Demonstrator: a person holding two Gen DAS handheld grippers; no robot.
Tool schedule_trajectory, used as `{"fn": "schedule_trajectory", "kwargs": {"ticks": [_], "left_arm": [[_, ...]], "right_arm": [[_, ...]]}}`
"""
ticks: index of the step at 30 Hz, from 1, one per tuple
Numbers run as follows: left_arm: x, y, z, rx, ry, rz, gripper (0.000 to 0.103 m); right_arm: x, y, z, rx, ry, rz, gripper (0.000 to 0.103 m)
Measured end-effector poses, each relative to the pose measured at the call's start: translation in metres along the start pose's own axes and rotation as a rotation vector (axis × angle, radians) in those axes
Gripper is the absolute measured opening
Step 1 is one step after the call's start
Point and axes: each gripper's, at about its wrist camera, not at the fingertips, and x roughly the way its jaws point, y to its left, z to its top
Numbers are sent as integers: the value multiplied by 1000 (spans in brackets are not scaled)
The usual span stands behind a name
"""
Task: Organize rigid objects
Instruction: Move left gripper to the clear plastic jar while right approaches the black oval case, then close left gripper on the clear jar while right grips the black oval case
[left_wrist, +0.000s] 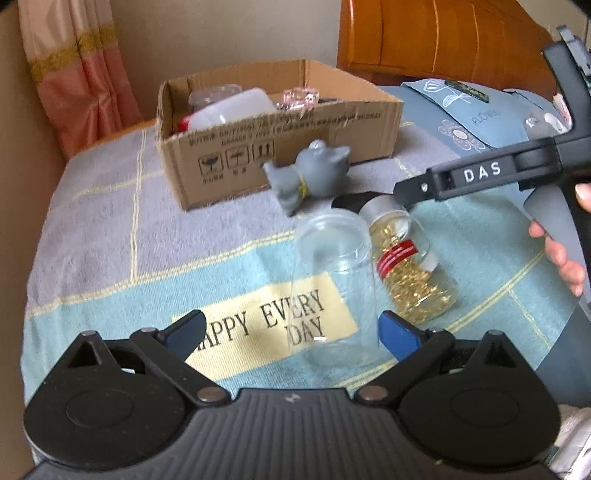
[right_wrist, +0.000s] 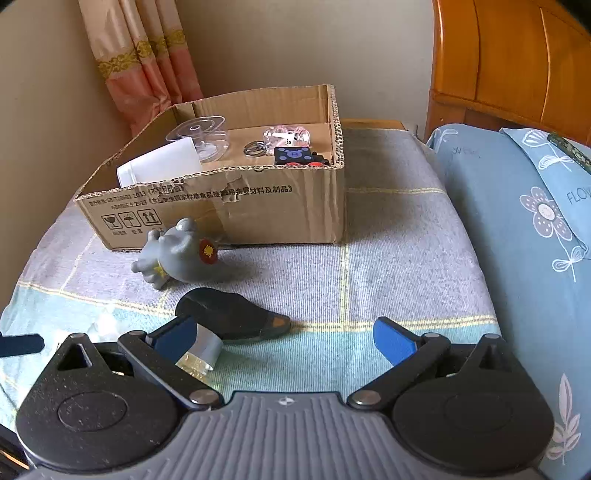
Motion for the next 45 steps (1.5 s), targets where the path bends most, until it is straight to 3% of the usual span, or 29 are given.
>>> {"fn": "schedule_trajectory", "kwargs": {"ticks": [7, 21, 33, 45], "left_arm": [[1, 10, -3, -28, 7, -17, 99], [6, 46, -4, -144, 5, 66, 99], [3, 53, -6, -184, -7, 74, 99], [9, 62, -6, -192, 7, 124, 99]], "right_arm": [[13, -9, 14, 53, -3, -22, 103], [33, 18, 8, -67, 124, 39, 103], [56, 48, 16, -189, 80, -30, 103], [33, 0, -1, -114, 67, -88, 103]]}}
